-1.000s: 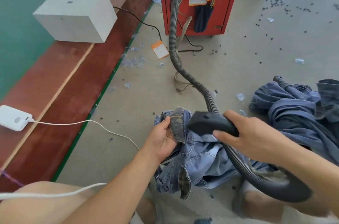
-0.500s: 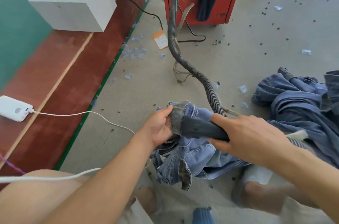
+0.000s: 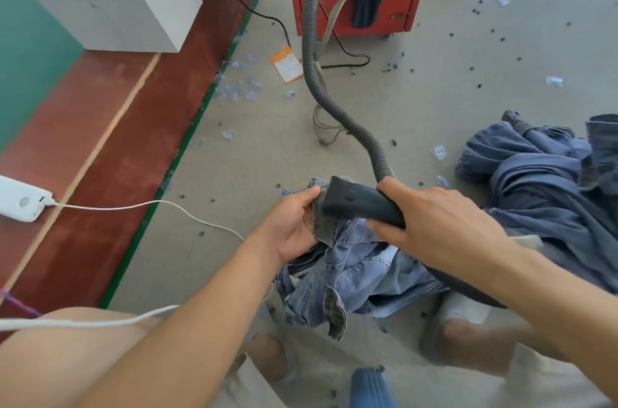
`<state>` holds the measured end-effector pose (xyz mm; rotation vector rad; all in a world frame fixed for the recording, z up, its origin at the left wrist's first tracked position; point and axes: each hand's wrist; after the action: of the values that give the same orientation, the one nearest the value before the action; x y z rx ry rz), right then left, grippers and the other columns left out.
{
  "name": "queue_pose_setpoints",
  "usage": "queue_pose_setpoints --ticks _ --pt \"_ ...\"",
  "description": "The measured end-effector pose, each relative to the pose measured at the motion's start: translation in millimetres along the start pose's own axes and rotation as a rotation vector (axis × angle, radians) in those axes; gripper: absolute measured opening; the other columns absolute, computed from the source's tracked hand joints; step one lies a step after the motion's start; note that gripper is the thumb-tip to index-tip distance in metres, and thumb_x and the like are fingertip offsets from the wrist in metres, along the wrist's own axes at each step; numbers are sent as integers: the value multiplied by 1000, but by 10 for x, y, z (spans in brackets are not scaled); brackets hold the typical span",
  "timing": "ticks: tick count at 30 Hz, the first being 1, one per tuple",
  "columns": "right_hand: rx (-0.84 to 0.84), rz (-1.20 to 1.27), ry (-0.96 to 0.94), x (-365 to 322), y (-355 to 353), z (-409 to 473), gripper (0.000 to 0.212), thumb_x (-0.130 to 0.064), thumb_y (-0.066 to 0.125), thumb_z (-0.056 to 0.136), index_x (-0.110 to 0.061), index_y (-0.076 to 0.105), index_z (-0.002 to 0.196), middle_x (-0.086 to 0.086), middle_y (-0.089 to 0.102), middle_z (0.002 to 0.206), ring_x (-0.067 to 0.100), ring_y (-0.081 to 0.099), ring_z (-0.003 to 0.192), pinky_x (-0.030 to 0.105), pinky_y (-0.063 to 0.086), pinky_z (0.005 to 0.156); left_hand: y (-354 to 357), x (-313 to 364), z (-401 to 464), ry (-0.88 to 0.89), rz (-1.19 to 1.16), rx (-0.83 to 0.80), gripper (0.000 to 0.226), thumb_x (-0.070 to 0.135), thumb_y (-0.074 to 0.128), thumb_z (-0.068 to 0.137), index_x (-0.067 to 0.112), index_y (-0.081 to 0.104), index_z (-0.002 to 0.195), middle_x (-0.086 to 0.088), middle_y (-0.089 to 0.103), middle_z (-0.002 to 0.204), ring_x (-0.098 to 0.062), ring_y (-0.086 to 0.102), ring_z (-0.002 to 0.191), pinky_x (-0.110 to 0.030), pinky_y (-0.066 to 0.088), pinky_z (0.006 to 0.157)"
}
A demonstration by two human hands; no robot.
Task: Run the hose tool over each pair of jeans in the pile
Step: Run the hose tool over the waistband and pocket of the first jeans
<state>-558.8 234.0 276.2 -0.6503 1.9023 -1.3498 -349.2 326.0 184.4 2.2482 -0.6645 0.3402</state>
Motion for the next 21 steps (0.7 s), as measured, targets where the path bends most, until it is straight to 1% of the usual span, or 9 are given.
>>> queue_pose_setpoints --ticks 3,6,8,10,13,15,17,19,21 --pt "45 90 94 217 -66 14 39 -71 48 87 -35 40 99 -7 58 64 15 58 54 39 52 51 6 21 13 12 34 40 41 27 37 111 3 68 120 -16 75 103 -26 75 91 -37 62 79" --pt "-21 121 96 368 -128 0 43 -79 41 75 -42 45 97 -14 59 60 2 56 50 26 43 48 -15 26 54 63 69 74 39 30 45 108 3 69 122 -18 72 112 -28 71 98 -41 60 87" --pt "-101 155 67 324 -85 43 38 -77 47 78 -44 47 98 -15 62 65 1 59 55 21 40 49 -10 5 50 91 96 46 39 28 45 107 3 71 122 -18 71 115 -27 71 101 -41 60 85" --pt "-122 215 61 249 -4 122 32 -70 55 85 -42 50 99 -12 64 70 3 61 61 23 44 53 -1 -32 45 109 117 8 40 27 43 106 4 73 120 -18 72 114 -27 71 100 -40 60 83" --pt "-42 269 115 225 -2 190 29 -62 60 90 -37 50 100 -8 64 73 8 61 62 30 49 56 10 -47 19 123 152 0 40 27 42 106 5 74 113 -18 71 107 -28 70 95 -39 60 80" --pt "-18 261 149 314 -59 168 27 -62 60 90 -39 48 96 -8 63 72 9 61 62 29 46 54 19 -36 -3 132 173 -1 43 28 41 107 -1 68 123 -21 69 113 -31 67 102 -42 58 86" --pt "-55 269 157 414 -133 113 26 -65 59 87 -41 48 93 -9 64 71 6 61 58 26 44 53 14 -41 -15 138 181 -4 47 29 40 107 -6 62 131 -23 66 119 -32 66 105 -43 57 89" --pt "-105 286 144 430 -177 75 25 -67 59 83 -45 49 91 -12 63 69 2 61 59 22 41 52 18 -47 -34 143 168 -3 47 28 41 107 -6 59 135 -24 66 121 -32 67 105 -43 59 88" --pt "-119 272 133 383 -150 90 25 -65 61 85 -44 50 90 -13 62 67 -1 60 61 22 39 52 13 -48 -37 143 160 -10 46 28 39 108 -2 62 135 -23 68 123 -32 68 108 -43 59 89"
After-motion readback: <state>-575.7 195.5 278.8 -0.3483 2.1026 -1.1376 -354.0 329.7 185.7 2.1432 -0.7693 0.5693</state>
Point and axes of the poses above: each hand's wrist, its own z-axis towards the middle knuckle, its own y-axis out of the palm, x = y × z
